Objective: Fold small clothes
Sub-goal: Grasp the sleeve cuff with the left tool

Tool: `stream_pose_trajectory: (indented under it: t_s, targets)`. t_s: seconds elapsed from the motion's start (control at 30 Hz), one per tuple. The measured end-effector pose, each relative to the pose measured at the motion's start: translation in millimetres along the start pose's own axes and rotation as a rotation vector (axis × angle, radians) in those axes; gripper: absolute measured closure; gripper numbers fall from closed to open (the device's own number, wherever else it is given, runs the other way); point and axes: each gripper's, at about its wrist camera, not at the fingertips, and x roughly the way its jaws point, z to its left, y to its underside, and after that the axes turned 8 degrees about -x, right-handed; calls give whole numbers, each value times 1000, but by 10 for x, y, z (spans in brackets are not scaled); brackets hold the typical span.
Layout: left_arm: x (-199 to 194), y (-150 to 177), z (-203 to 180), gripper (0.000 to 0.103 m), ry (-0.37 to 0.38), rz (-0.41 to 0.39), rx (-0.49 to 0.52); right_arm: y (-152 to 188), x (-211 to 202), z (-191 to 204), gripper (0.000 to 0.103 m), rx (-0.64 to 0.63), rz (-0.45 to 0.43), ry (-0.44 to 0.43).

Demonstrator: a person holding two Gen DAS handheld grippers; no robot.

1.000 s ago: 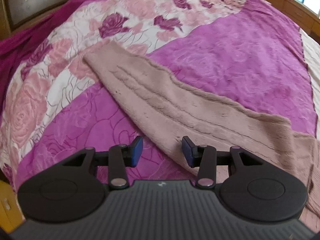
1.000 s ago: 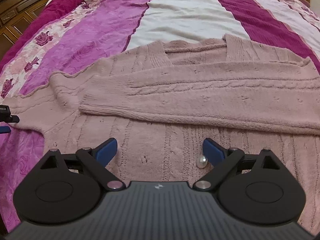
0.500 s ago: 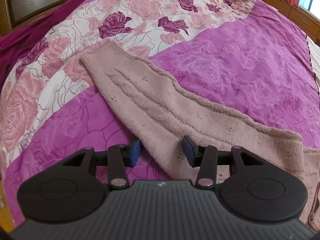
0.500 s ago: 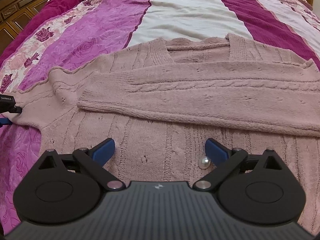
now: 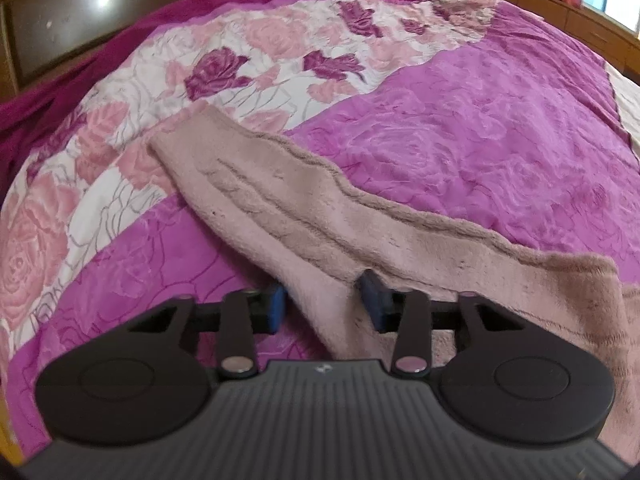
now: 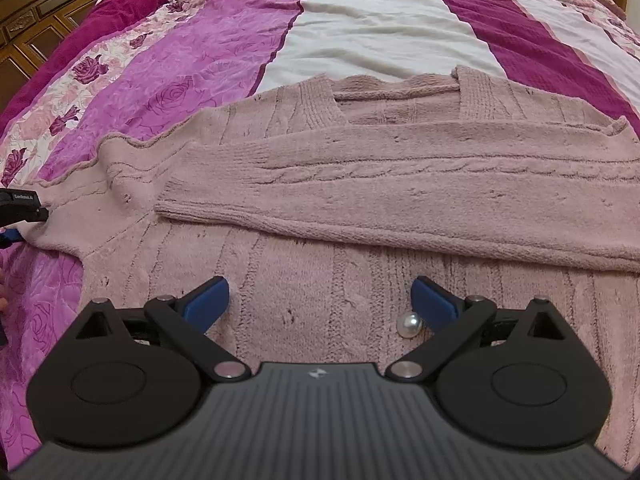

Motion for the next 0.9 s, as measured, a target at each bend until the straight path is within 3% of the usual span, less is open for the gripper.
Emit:
stream_pose_trajectory:
  t_s: [0.03,0.13,0.57,0.9]
  targets:
    - [-14,11,-9,86,20,0,7,1,-1,-2,2,-1,0,-1]
    - [-61,40,-42,93,27,-12,37,8,-9,-11,2,-2,-1,-3]
    - [-696,-25,21,95,150,-170,-13,87,-190,-141,2,63,-36,-45]
    - [-1259,-45,-170,95,295,-231,-42,218,-376,-396,2,58,-34,-24]
